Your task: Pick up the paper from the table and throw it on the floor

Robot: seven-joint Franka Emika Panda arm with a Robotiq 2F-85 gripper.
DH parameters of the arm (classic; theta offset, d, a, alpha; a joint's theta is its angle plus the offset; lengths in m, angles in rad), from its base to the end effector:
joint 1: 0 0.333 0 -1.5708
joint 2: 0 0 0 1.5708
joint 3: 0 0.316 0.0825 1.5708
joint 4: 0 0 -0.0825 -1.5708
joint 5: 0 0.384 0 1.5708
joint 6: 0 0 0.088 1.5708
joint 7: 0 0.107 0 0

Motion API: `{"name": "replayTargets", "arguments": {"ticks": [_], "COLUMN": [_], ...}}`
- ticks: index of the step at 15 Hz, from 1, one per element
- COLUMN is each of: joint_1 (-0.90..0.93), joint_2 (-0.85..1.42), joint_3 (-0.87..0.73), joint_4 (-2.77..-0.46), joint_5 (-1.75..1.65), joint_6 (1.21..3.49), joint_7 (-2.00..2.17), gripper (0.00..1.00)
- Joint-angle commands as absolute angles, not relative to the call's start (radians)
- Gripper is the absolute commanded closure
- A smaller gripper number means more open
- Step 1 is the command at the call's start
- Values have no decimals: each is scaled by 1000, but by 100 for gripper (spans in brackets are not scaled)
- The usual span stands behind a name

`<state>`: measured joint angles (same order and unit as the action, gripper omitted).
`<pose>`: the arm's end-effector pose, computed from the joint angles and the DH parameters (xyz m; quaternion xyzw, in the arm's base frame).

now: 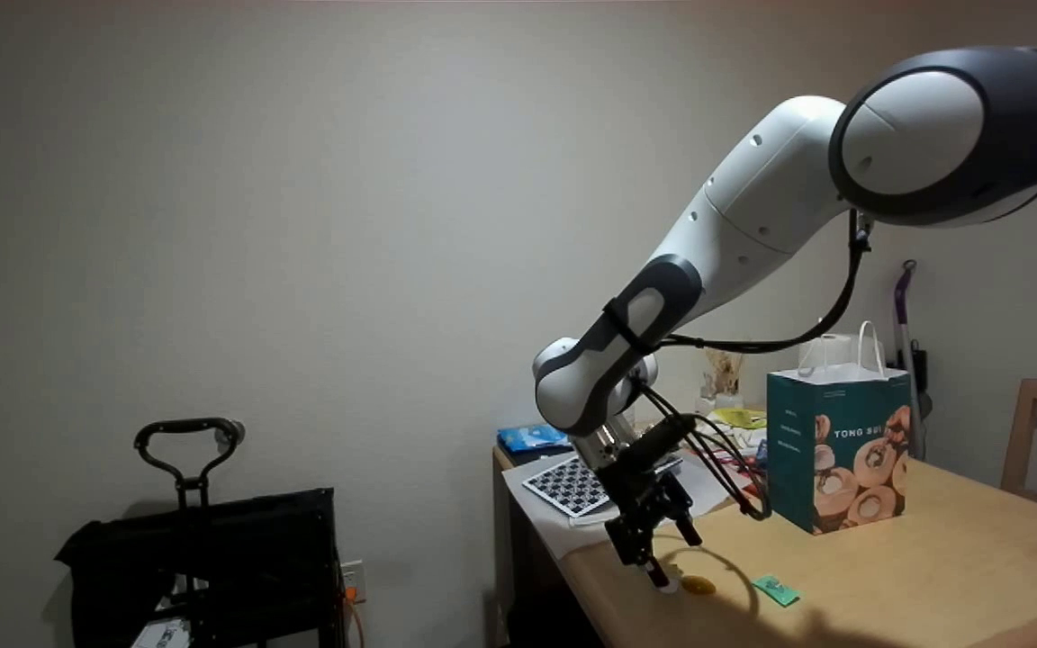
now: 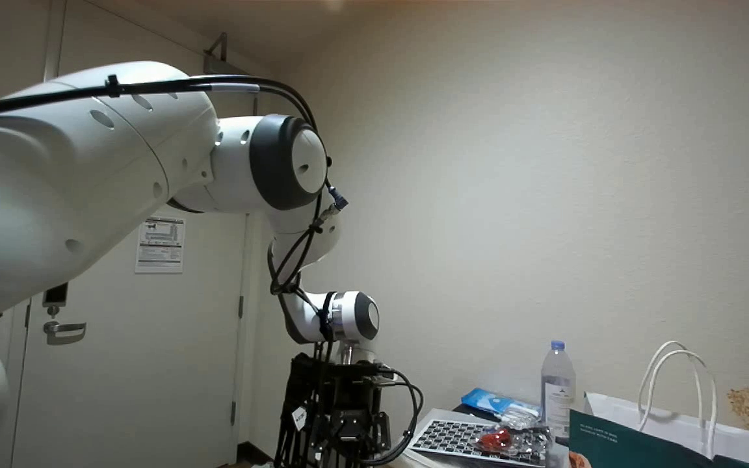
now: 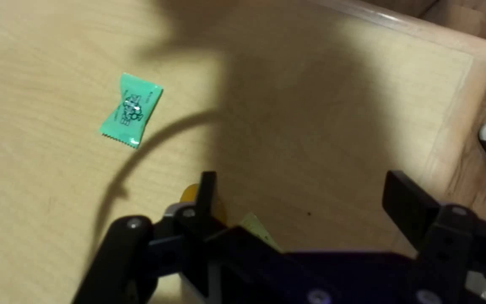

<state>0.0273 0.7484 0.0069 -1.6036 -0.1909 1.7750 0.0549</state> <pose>0.6229 0.0045 0.1600 0.9550 0.0350 -0.2793 0.0940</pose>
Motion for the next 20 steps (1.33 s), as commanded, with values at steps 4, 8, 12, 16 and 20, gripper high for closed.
{"name": "replayTargets", "arguments": {"ticks": [4, 8, 12, 16, 20], "joint_1": [11, 27, 23, 17, 22], "joint_2": [803, 808, 802, 800, 811], "joint_3": [-7, -25, -41, -56, -67], "joint_4": [-1558, -1558, -1561, -1570, -1557], "joint_5": [30, 37, 71, 105, 115], "joint_6": [1814, 1819, 1817, 1842, 1857], "joint_7": [256, 250, 328, 393, 400], "gripper": [0, 0, 0, 0, 0]}}
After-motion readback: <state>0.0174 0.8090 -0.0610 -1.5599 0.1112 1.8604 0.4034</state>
